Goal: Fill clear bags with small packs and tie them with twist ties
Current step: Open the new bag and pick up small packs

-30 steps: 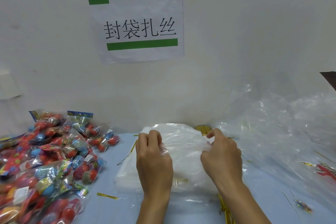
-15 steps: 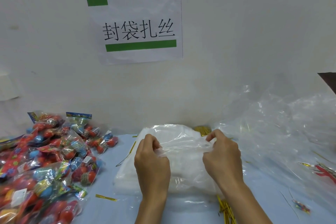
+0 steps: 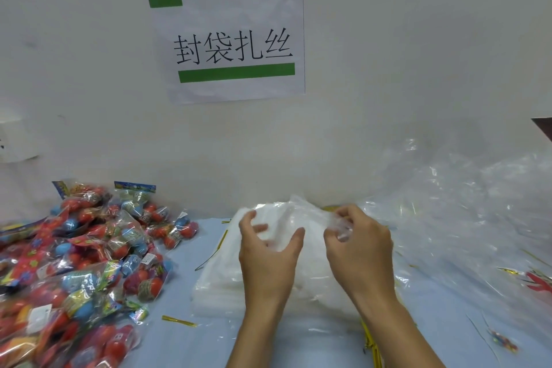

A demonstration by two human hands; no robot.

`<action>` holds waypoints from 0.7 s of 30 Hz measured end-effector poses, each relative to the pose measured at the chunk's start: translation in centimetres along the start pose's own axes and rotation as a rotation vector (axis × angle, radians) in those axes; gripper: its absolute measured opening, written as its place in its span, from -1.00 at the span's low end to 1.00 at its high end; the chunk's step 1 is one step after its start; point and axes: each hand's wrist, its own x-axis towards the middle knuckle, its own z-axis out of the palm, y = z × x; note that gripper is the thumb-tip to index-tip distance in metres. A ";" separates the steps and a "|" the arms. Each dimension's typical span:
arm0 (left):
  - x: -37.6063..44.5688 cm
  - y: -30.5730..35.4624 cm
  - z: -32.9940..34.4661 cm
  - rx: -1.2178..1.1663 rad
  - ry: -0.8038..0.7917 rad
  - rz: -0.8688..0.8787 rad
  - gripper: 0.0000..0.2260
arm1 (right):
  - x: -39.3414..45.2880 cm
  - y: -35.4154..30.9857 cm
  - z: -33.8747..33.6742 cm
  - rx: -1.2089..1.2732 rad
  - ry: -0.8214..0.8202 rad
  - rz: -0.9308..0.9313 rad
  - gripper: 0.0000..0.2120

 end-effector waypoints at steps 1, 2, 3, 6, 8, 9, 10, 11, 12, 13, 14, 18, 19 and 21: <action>0.0 0.0 0.0 -0.012 -0.066 -0.087 -0.57 | 0.0 -0.1 0.0 0.027 -0.019 0.010 -0.82; 0.1 -0.2 0.0 -0.015 -0.111 -0.142 -0.74 | 0.0 -0.1 -0.1 0.048 -0.036 0.021 -0.82; 0.1 -0.3 -0.2 -0.001 -0.130 -0.166 -0.90 | 0.1 -0.1 -0.3 0.063 -0.035 0.041 -0.81; 0.5 -0.5 -0.9 0.051 -0.060 -0.157 -0.87 | 0.7 0.6 -1.5 0.071 0.032 0.154 -0.77; 0.7 -0.2 -1.5 -0.022 -0.104 -0.159 -0.87 | 1.1 0.9 -2.3 0.037 0.041 0.228 -0.75; 0.8 0.0 -1.8 -0.048 -0.180 -0.161 -0.84 | 1.2 1.0 -2.6 0.015 0.031 0.257 -0.77; 0.8 0.1 -2.3 -0.042 -0.288 -0.165 -0.71 | 1.3 1.1 -2.8 -0.007 0.016 0.284 -0.78; 0.9 0.2 -2.8 -0.011 -0.407 -0.181 -0.53 | 1.4 1.3 -3.0 -0.029 0.004 0.309 -0.79; 1.1 0.4 -3.4 0.027 -0.508 -0.203 -0.36 | 1.6 1.4 -3.3 -0.047 0.003 0.336 -0.82; 1.2 0.9 -4.1 0.049 -0.559 -0.217 -0.26 | 1.7 1.7 -3.5 -0.060 0.016 0.364 -0.84; 1.5 1.3 -4.7 0.044 -0.540 -0.220 -0.23 | 1.8 1.9 -3.8 -0.068 0.035 0.390 -0.84; 3.7 1.3 -7.8 0.015 -0.030 -0.218 -0.67 | 2.3 2.9 -4.5 -0.117 -0.024 0.480 -0.61; 4.1 0.9 -8.8 0.088 0.122 -0.214 -0.78 | 2.4 2.9 -4.7 -0.124 -0.073 0.502 -0.54; 4.7 -0.4 -10.7 0.304 0.358 -0.223 -0.87 | 2.8 2.7 -5.3 -0.125 -0.192 0.523 -0.40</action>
